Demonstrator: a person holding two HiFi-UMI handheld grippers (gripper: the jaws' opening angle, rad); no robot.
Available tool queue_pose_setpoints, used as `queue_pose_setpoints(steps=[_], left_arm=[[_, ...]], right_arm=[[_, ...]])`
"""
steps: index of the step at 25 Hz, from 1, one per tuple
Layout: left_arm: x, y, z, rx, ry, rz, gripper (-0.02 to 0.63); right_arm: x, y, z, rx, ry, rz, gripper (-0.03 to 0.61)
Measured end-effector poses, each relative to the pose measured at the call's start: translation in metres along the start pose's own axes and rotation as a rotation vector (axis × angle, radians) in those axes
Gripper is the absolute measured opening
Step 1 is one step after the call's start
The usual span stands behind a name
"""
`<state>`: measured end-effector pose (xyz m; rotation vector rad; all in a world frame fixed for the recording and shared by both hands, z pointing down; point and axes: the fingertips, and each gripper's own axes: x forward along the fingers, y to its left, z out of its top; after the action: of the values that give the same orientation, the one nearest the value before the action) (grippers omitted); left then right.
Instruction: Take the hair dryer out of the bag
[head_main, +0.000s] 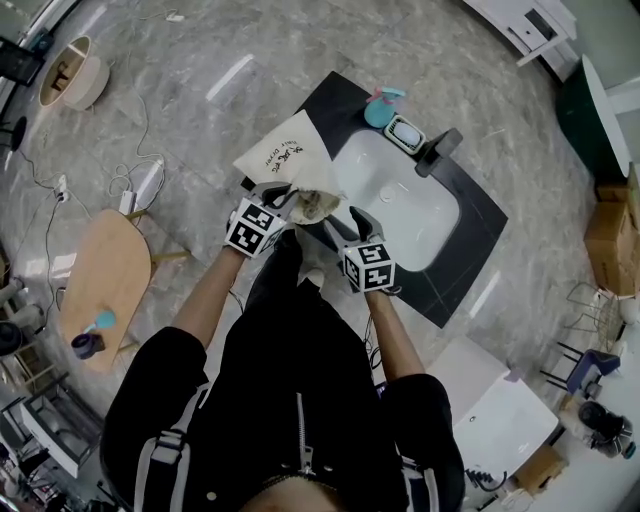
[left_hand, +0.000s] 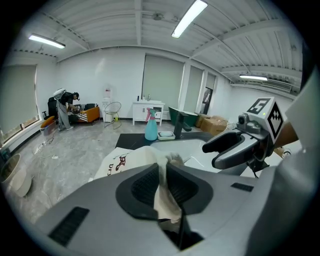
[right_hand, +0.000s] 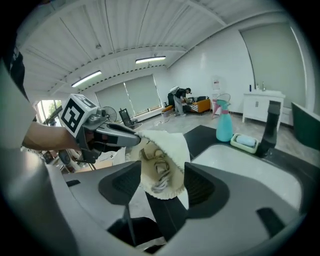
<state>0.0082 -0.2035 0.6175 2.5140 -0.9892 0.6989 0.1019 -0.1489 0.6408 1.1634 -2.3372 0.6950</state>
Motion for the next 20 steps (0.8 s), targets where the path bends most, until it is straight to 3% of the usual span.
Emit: queue_pose_setpoints(steps=[20], left_arm=[[0.006,0.005,-0.002,-0.025,0.018,-0.020,0.060]], right_arm=[[0.075,-0.005,-0.061,0.376,0.156,0.142,0.259]])
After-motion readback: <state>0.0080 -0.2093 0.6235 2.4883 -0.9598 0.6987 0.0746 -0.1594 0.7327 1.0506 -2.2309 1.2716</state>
